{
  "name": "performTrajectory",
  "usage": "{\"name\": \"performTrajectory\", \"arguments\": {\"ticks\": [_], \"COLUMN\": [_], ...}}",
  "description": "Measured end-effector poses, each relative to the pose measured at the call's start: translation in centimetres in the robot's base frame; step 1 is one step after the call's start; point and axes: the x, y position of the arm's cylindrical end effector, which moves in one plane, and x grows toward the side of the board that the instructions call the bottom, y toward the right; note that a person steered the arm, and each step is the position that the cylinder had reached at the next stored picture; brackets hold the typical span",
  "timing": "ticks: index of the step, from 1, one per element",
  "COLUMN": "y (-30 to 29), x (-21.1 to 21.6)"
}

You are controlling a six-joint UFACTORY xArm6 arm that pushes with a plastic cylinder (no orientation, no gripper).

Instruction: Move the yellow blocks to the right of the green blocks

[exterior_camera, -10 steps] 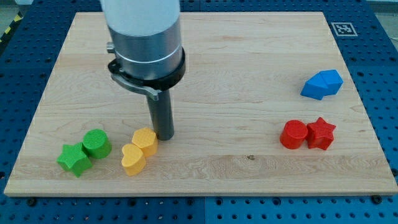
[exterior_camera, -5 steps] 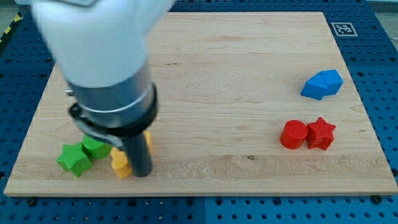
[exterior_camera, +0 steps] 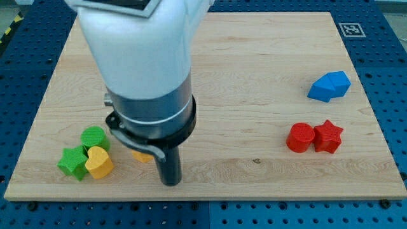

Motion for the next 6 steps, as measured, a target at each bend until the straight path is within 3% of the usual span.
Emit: {"name": "performTrajectory", "arguments": {"ticks": [1,5,6], "y": [-1.3,-4.5,-1.3], "x": [-2.3,-4.3,-4.3]}}
